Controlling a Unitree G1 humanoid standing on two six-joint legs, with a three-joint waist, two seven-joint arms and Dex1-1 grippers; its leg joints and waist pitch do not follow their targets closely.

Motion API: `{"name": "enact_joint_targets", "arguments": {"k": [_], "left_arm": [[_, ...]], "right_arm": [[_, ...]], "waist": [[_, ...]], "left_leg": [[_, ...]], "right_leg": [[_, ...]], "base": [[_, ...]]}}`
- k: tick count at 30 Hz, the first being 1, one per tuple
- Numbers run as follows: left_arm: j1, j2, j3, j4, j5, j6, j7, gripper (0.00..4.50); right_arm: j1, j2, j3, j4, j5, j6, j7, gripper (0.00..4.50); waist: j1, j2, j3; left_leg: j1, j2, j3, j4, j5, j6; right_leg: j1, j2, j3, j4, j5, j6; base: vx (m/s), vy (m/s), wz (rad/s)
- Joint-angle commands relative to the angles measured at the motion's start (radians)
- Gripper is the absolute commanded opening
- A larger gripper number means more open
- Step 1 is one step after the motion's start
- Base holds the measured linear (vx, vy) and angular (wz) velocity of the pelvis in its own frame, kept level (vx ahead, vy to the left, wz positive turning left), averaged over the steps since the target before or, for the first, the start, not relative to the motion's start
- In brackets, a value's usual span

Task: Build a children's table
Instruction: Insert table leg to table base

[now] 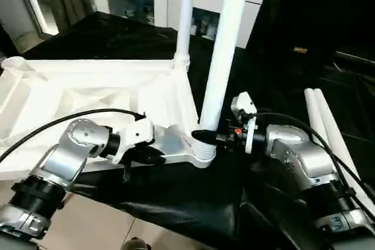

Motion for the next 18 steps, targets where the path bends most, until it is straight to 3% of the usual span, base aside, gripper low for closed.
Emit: {"name": "enact_joint_targets", "arguments": {"k": [1, 3, 6, 7, 9, 10, 11, 12, 18], "left_arm": [[-0.049, -0.016, 0.012, -0.039, -0.022, -0.043, -0.006, 0.00], [-0.065, -0.038, 0.035, 0.001, -0.018, -0.049, 0.047, 0.00], [-0.074, -0.047, 0.045, 0.021, -0.017, -0.050, 0.069, 0.00], [-0.085, -0.059, 0.057, 0.042, -0.015, -0.054, 0.091, 0.00], [-0.088, -0.062, 0.059, 0.049, -0.014, -0.055, 0.094, 0.00], [-0.096, -0.068, 0.062, 0.061, -0.013, -0.055, 0.097, 0.00], [-0.100, -0.071, 0.062, 0.067, -0.013, -0.056, 0.098, 0.00], [-0.101, -0.072, 0.062, 0.069, -0.013, -0.056, 0.098, 0.00], [-0.110, -0.080, 0.060, 0.087, -0.010, -0.061, 0.104, 0.00]], "right_arm": [[0.018, -0.007, -0.006, 0.014, -0.023, -0.002, -0.016, 1.89], [0.049, 0.016, -0.049, 0.028, -0.010, -0.036, -0.067, 1.89], [0.068, 0.030, -0.071, 0.036, -0.002, -0.054, -0.092, 1.89], [0.095, 0.047, -0.093, 0.044, 0.003, -0.081, -0.124, 1.89], [0.104, 0.053, -0.101, 0.046, 0.006, -0.090, -0.133, 1.89], [0.127, 0.070, -0.119, 0.048, 0.016, -0.116, -0.151, 1.89], [0.137, 0.077, -0.127, 0.047, 0.018, -0.130, -0.160, 1.89], [0.141, 0.080, -0.131, 0.047, 0.020, -0.136, -0.164, 1.89], [0.190, 0.098, -0.125, 0.027, -0.009, -0.205, -0.185, 1.89]], "waist": [[-0.002, 0.028, -0.071], [-0.001, 0.030, -0.071], [-0.001, 0.031, -0.072], [0.001, 0.040, -0.072], [-0.001, 0.034, -0.072], [-0.001, 0.046, -0.072], [-0.001, 0.043, -0.072], [0.000, 0.048, -0.072], [-0.001, 0.050, -0.069]], "left_leg": [[0.019, 0.041, -0.016, -0.079, -0.270, -0.032], [0.019, 0.041, -0.014, -0.079, -0.268, -0.031], [0.017, 0.039, -0.016, -0.078, -0.268, -0.032], [0.016, 0.039, -0.018, -0.079, -0.264, -0.032], [0.016, 0.038, -0.015, -0.077, -0.267, -0.027], [0.015, 0.038, -0.017, -0.077, -0.261, -0.023], [0.014, 0.038, -0.015, -0.077, -0.260, -0.020], [0.015, 0.037, -0.015, -0.076, -0.265, -0.020], [0.015, 0.039, -0.017, -0.080, -0.277, -0.015]], "right_leg": [[0.050, -0.088, 0.056, -0.082, -0.257, -0.180], [0.047, -0.089, 0.058, -0.084, -0.257, -0.179], [0.051, -0.090, 0.056, -0.083, -0.261, -0.177], [0.051, -0.090, 0.056, -0.081, -0.256, -0.179], [0.050, -0.090, 0.056, -0.085, -0.261, -0.179], [0.052, -0.090, 0.056, -0.084, -0.252, -0.182], [0.052, -0.090, 0.057, -0.086, -0.251, -0.182], [0.051, -0.090, 0.057, -0.088, -0.258, -0.182], [0.050, -0.091, 0.056, -0.090, -0.289, -0.178]], "base": [[0.000, 0.000, 0.00], [0.000, 0.000, 0.00], [0.000, 0.000, 0.00], [0.000, 0.000, 0.00], [0.000, 0.000, 0.00], [0.000, 0.000, 0.00], [0.000, 0.000, 0.00], [0.000, 0.000, 0.00], [0.000, 0.000, 0.00]]}}
